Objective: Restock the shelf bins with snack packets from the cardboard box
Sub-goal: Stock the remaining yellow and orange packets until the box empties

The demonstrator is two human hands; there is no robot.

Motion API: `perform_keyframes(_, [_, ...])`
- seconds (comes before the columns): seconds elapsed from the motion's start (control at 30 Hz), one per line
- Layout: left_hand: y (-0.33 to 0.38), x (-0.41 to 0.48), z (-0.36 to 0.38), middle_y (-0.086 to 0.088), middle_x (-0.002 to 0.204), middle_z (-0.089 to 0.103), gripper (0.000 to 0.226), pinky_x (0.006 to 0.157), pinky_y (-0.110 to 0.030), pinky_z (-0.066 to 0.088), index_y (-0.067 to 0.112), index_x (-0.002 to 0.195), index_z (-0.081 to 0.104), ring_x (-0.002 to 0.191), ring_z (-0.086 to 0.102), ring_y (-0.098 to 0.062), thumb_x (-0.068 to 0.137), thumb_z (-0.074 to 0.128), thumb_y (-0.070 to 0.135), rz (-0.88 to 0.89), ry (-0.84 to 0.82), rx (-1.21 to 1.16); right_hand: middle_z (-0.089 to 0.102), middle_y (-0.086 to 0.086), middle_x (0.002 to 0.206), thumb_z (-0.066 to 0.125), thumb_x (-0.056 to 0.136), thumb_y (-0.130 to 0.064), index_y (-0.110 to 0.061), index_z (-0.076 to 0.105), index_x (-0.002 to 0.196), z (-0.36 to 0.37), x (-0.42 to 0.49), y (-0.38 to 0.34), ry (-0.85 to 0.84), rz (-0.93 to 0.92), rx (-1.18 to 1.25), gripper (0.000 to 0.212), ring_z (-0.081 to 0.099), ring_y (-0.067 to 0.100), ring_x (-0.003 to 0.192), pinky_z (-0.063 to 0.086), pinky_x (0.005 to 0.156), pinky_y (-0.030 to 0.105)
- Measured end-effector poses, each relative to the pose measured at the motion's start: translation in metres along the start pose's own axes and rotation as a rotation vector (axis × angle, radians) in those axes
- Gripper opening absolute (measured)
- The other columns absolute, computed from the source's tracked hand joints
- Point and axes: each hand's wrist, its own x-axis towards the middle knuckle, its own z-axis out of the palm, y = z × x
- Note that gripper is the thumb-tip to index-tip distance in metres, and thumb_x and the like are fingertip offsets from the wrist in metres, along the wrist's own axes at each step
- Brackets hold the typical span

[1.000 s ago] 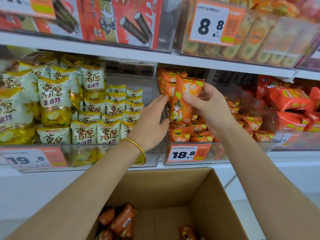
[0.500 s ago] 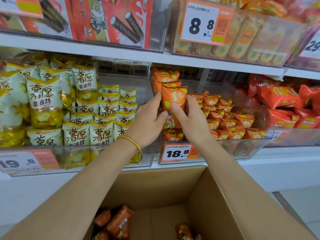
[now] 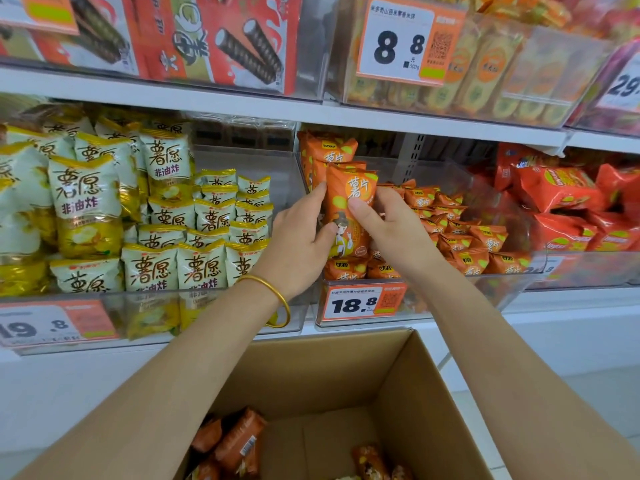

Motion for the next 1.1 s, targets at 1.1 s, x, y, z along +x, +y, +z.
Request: perform_keyframes(1.1, [-0.002, -0.005, 0.004, 0.001, 0.14, 0.045, 0.063, 0.103, -0.05, 0.042, 0.025, 0.147, 0.026, 0.131, 0.038, -0.023, 0.093, 0.057, 0.018, -0.047, 0.027, -0.018, 0.052, -0.007, 0.089, 0.055, 0.095, -0.036, -0.009, 0.047, 0.113, 0.012, -0.016, 0.011, -0.029, -0.089, -0.359, 0.034, 0.053, 0.011, 0.078, 0.038, 0.058, 0.016])
